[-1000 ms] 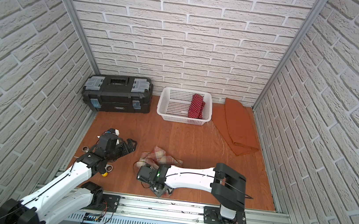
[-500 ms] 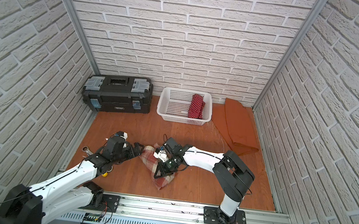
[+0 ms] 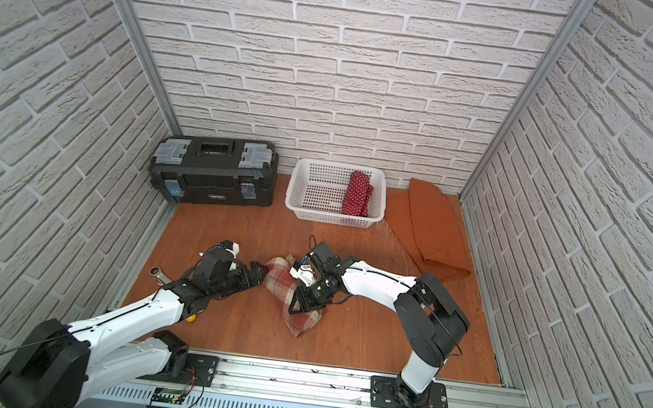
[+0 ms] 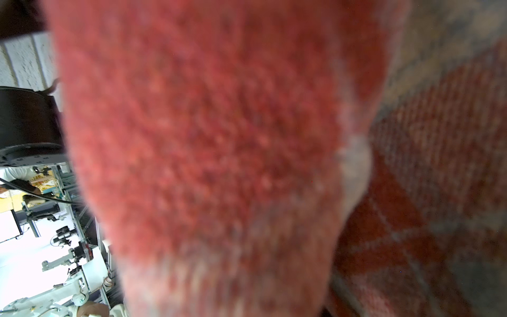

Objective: Roll up the skirts
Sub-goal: Roll the skirt at the center of the board.

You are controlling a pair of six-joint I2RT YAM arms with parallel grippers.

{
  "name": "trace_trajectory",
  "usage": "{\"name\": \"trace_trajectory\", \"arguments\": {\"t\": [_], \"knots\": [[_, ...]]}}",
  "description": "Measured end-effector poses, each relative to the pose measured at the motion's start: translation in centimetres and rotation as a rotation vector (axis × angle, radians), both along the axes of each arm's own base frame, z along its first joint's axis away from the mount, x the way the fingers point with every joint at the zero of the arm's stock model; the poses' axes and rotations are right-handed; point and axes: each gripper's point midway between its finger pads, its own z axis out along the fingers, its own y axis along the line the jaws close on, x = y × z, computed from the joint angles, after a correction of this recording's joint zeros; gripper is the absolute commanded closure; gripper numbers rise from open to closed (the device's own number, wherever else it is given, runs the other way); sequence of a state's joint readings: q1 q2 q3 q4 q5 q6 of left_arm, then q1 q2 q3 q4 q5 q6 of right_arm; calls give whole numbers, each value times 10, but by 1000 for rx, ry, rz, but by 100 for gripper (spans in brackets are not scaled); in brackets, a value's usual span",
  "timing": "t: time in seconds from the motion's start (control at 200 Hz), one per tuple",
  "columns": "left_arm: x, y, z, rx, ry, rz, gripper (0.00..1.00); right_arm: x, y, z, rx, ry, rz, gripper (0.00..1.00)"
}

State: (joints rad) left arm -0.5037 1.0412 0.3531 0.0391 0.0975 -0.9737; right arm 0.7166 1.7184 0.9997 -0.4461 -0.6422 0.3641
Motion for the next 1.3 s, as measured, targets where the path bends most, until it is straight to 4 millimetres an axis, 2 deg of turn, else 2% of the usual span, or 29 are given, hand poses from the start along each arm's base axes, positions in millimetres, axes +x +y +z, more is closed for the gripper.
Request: {"name": "trace_trajectory", "arguments": {"t": [0.13,0.375,0.715,0.855,1.155,1.3], "knots": [[-4,-12,2,-6,-9,-33,2,3,-3,0,27,22,-18,60],[-5,-16,-1,0,-10,-39,2,8,-7,2,10,-1,-32,57],[-5,-21,-4,10,0,-54,2,18,-19,24,-26,-113,-73,52],[-4,-24,-8,16,10,-60,2,21,-28,28,-64,-154,-90,52],[2,-33,-11,17,18,-76,2,27,-45,24,-157,-215,-106,51],[4,-37,-11,13,19,-85,2,31,-54,33,-187,-281,-109,50]]}}
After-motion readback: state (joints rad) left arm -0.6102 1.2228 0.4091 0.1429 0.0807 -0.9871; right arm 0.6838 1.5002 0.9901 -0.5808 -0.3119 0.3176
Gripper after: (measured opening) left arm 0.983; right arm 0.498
